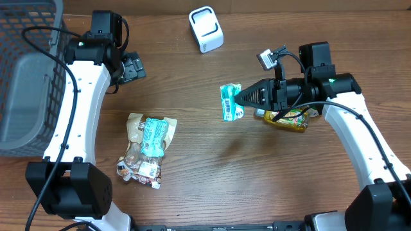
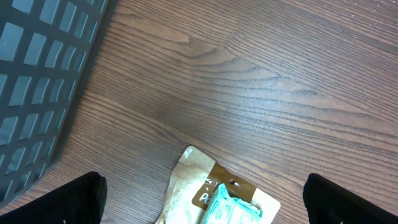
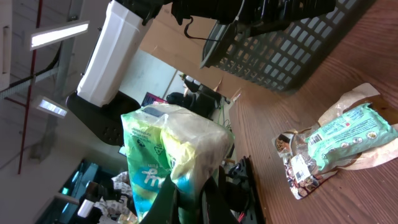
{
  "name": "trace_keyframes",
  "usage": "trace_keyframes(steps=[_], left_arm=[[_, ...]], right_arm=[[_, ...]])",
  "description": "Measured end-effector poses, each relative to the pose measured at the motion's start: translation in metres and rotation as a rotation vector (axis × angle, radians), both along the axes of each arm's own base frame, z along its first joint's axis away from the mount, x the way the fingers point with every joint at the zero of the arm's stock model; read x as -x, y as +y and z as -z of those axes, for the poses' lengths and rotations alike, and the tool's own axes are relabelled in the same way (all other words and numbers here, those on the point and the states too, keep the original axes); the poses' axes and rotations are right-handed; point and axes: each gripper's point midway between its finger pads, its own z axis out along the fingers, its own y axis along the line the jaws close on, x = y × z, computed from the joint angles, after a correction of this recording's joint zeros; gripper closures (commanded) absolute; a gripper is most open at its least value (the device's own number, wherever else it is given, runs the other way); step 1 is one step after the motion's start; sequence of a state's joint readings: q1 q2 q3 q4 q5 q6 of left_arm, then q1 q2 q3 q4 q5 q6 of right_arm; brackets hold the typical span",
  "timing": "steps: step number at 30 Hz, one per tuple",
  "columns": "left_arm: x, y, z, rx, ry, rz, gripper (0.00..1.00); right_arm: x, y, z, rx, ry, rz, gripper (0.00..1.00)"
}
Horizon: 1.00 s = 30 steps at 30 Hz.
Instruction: Scan the item barcode
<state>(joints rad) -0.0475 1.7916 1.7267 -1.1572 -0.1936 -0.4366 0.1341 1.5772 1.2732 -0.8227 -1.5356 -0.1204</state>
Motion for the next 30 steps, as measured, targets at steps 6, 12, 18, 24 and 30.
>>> trace_keyframes(steps=[6,12,18,24,30], left_arm=[[0.000,0.000,0.000,0.000,0.000,0.000,0.01],[0.000,0.000,0.000,0.000,0.000,0.000,0.00],[0.000,0.000,0.000,0.000,0.000,0.000,0.00],[0.000,0.000,0.000,0.000,0.000,0.000,0.00],[0.000,0.000,0.000,0.000,0.000,0.000,0.00]], right_arm=[[-0.002,0.000,0.005,0.027,0.001,0.015,0.96],[-0.004,0.000,0.008,0.046,0.002,0.024,0.96],[-0.006,0.000,0.014,0.077,0.003,0.041,0.96],[-0.013,-0.003,0.036,0.201,0.023,0.100,0.96],[-0.026,-0.012,0.067,0.389,0.041,0.194,0.96]])
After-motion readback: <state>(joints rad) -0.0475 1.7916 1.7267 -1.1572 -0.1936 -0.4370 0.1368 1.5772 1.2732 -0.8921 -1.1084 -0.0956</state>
